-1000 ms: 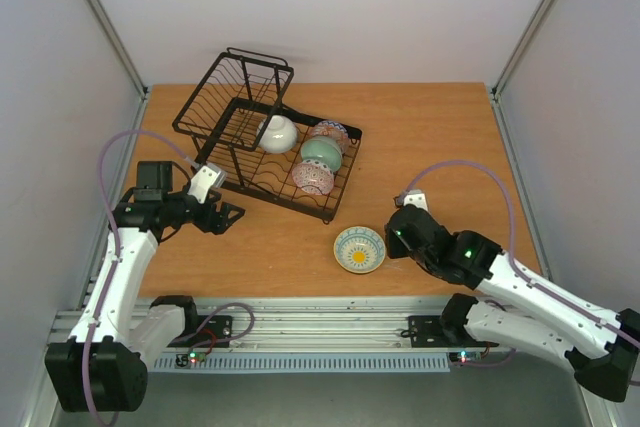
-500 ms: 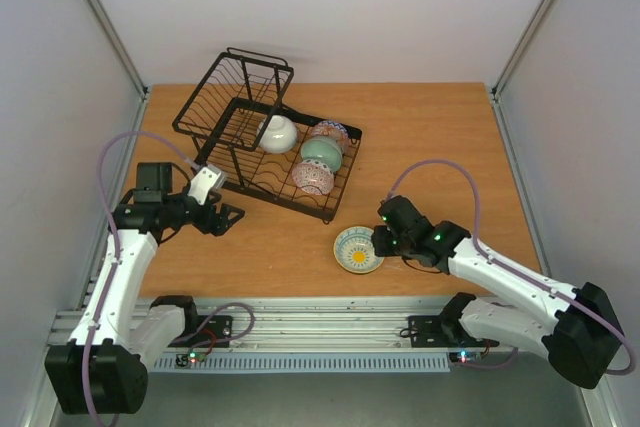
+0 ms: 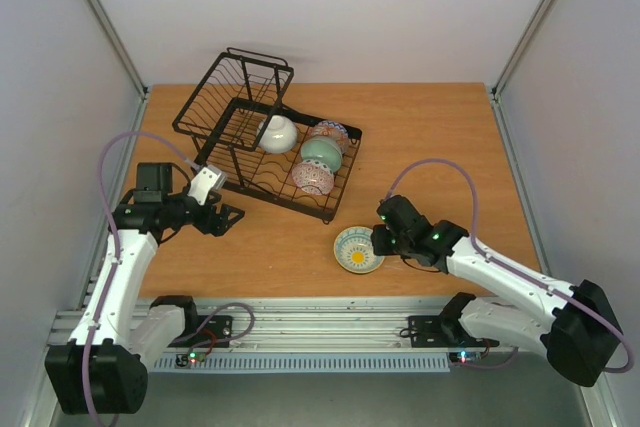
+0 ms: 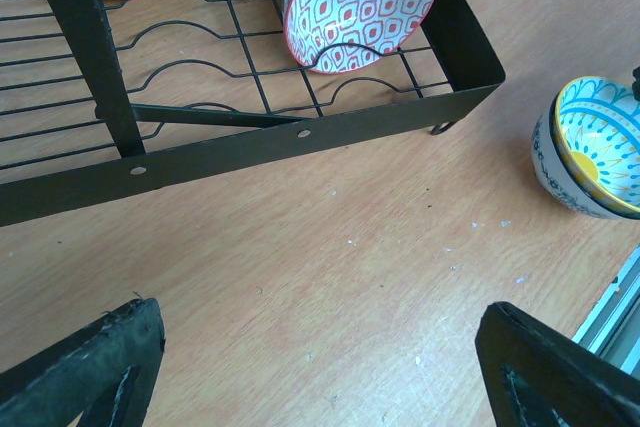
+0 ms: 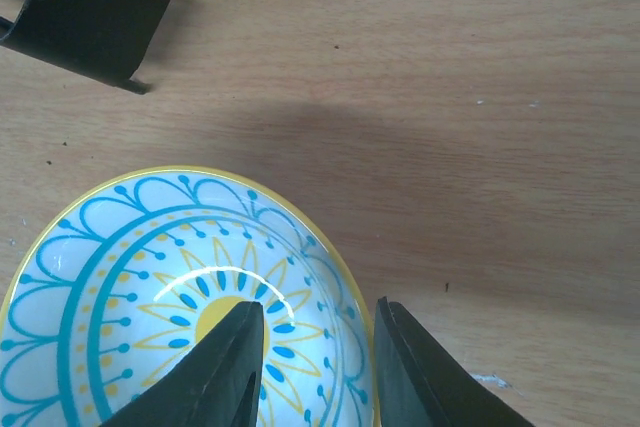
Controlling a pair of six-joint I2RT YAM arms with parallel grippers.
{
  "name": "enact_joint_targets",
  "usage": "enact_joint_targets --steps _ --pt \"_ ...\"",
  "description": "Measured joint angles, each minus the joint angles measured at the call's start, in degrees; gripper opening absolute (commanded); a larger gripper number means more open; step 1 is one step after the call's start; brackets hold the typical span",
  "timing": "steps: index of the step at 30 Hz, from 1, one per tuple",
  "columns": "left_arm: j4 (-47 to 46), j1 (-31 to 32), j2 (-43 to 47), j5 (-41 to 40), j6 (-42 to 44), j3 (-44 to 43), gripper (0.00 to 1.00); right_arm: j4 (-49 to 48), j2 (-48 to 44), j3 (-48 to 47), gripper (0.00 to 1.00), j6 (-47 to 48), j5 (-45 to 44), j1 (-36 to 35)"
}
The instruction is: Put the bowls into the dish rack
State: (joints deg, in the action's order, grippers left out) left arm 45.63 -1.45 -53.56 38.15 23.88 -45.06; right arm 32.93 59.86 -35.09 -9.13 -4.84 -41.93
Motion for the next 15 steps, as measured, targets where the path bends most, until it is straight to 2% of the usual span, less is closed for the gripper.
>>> enact_joint_targets --steps 7,15 --pt "0.0 0.0 0.0 0.0 0.04 0.02 0.86 1.62 -2.19 0.02 0.31 0.07 -1.07 0.15" --pt "0.0 0.0 -0.02 -0.02 0.04 0.07 0.86 1.22 -0.46 1.57 0.3 0.11 -1.09 0.15"
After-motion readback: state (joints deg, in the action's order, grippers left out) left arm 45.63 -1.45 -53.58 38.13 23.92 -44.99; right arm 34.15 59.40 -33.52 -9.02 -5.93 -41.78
